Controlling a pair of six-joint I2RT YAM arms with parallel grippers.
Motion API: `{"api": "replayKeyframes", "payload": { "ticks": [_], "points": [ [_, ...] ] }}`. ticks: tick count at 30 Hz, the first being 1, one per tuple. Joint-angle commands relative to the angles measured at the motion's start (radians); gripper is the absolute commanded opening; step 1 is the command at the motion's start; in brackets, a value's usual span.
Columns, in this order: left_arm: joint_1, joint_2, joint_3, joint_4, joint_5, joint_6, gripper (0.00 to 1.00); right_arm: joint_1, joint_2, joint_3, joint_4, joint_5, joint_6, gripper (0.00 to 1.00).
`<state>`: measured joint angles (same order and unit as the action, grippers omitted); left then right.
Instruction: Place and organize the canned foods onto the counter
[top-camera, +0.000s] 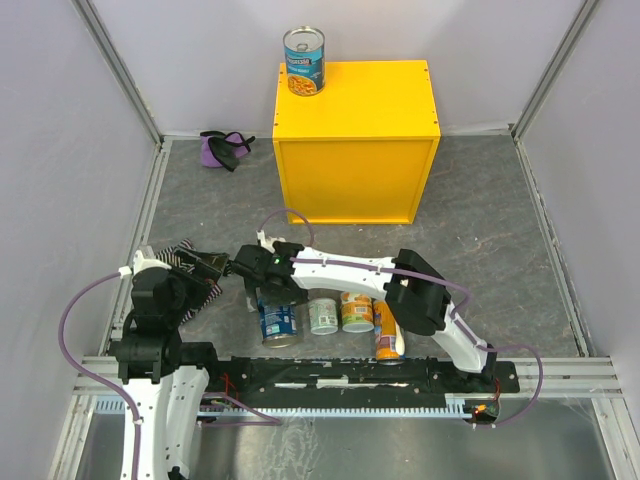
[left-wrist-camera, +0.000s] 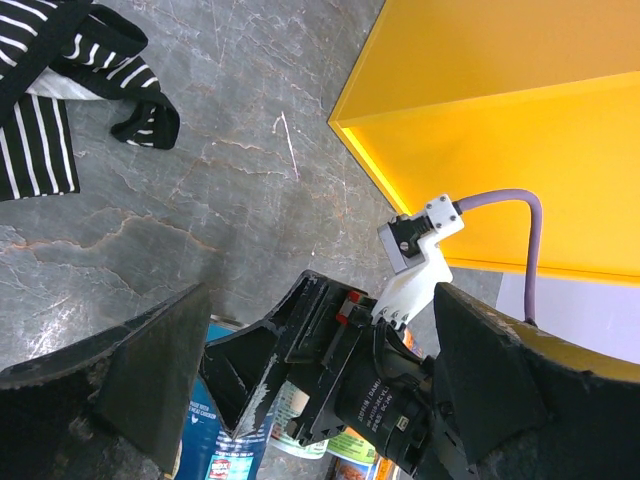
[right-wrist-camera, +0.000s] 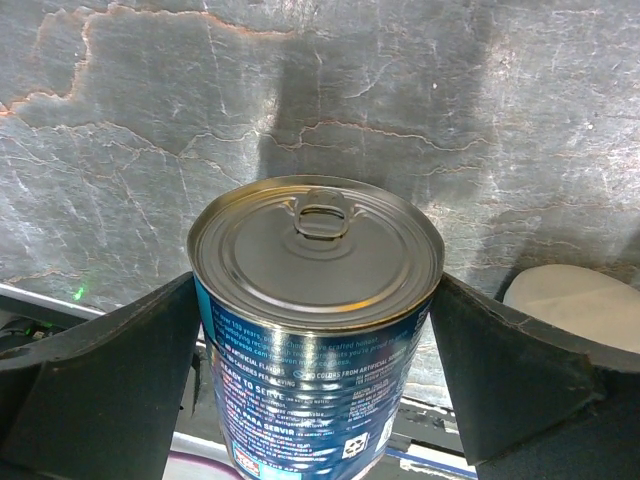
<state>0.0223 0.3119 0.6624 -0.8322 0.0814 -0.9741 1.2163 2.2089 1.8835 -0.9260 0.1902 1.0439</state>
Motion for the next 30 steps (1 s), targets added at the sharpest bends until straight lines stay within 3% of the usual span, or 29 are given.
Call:
{"api": "replayKeyframes", "payload": {
  "ticks": [1, 30],
  "points": [
    [0.005, -0.006, 0.027, 0.017, -0.007, 0.04, 0.98, -0.004, 0.014, 0.033, 0.006, -0.001, 0.004, 0.99],
    [0.005, -0.014, 0.017, 0.001, -0.004, 0.031, 0.98, -0.002, 0.072, -0.024, 0.015, -0.015, -0.015, 0.96]
  ]
}}
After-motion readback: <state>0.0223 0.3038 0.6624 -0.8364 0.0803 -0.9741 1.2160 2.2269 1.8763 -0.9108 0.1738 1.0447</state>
